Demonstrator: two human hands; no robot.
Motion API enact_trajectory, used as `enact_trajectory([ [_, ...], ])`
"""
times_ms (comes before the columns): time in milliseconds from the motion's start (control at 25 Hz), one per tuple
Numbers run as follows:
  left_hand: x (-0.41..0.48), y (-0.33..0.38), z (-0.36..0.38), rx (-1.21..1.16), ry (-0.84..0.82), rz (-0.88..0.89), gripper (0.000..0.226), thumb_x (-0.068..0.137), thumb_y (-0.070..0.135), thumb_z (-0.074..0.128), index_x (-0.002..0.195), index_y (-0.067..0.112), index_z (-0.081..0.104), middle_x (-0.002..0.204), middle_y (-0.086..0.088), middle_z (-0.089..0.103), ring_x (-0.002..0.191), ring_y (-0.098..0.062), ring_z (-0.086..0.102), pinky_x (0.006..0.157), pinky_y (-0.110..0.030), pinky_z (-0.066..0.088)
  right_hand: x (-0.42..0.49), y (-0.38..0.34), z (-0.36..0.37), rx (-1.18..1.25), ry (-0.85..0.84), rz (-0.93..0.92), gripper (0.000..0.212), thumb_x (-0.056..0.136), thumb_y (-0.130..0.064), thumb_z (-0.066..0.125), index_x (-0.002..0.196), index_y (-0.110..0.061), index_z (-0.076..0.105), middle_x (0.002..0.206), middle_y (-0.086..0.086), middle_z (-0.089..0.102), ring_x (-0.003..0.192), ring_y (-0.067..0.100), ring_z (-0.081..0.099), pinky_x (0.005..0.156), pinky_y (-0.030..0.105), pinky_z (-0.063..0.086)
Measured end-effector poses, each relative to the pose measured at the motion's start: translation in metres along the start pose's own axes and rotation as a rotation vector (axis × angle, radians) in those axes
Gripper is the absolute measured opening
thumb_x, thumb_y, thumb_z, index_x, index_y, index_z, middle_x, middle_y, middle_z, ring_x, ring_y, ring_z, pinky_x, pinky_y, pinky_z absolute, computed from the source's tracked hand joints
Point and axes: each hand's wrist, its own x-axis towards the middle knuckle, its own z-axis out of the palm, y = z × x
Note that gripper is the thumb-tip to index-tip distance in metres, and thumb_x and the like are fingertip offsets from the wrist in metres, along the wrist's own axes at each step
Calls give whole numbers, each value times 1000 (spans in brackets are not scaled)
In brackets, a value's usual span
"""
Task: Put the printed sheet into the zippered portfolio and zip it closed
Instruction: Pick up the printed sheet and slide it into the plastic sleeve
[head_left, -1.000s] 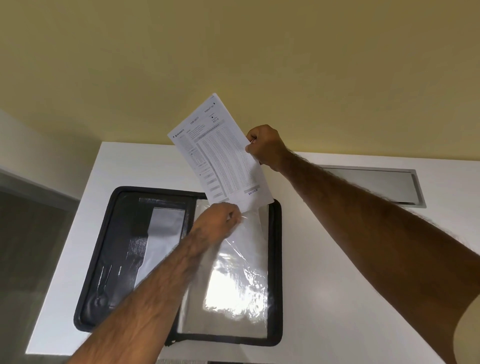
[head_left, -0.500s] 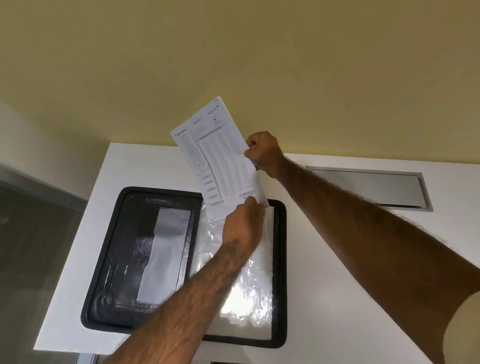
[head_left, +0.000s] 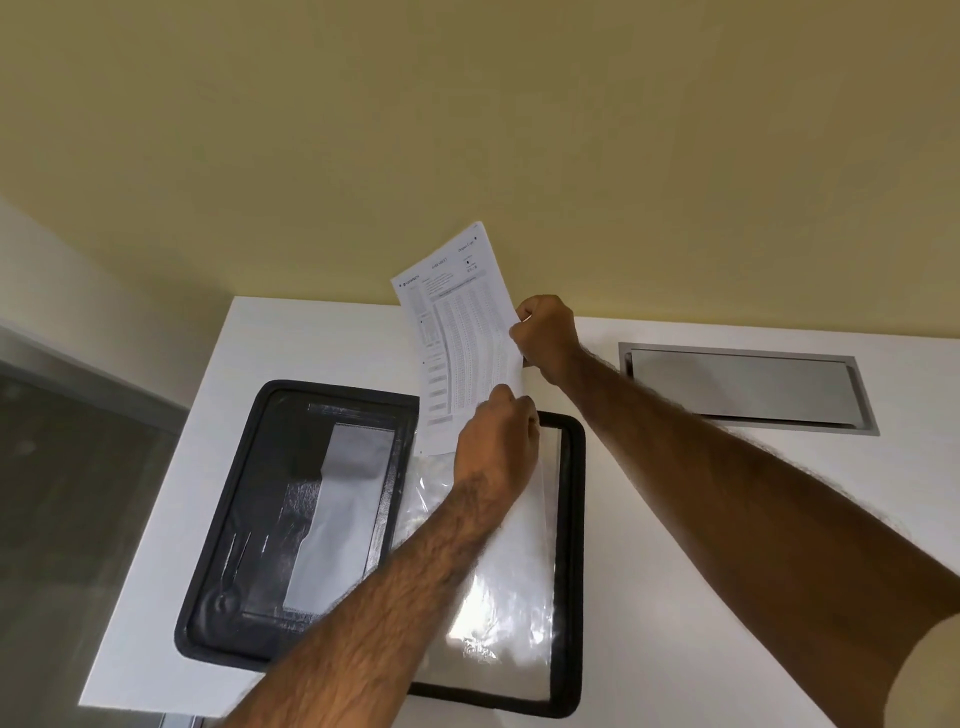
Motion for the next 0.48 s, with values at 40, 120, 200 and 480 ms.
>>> enact_trajectory([
  [40,4,-2,-2,-18,-23,-3,21,101,24,55,107,12,72,105,-5,67,84,-16,64,76,-23,54,-1,0,-2,-5,-22,-5,15,80,11,52,74,-3,53,80,20,54,73,32,61,58,55,62],
  [120,11,-2,-5,-30,-64,-3,21,101,21,56,110,12,73,108,-5,69,91,-18,66,84,-28,57,-2,-2,-4,1,-58,1,13,82,10,54,75,-1,53,84,21,60,77,35,68,55,48,63],
  [200,14,0,-7,13,-64,9,22,101,21,56,112,11,71,108,-6,68,91,-19,66,83,-29,57,-1,-7,-6,18,-59,38,20,83,11,55,69,-2,48,75,13,57,67,33,67,48,39,61],
  [480,9,10,-6,109,-39,58,17,98,22,61,109,10,68,98,-7,69,82,-20,66,74,-30,55,-1,-11,-11,52,-39,141,32,84,10,57,63,-10,43,64,4,46,47,25,58,32,22,46],
])
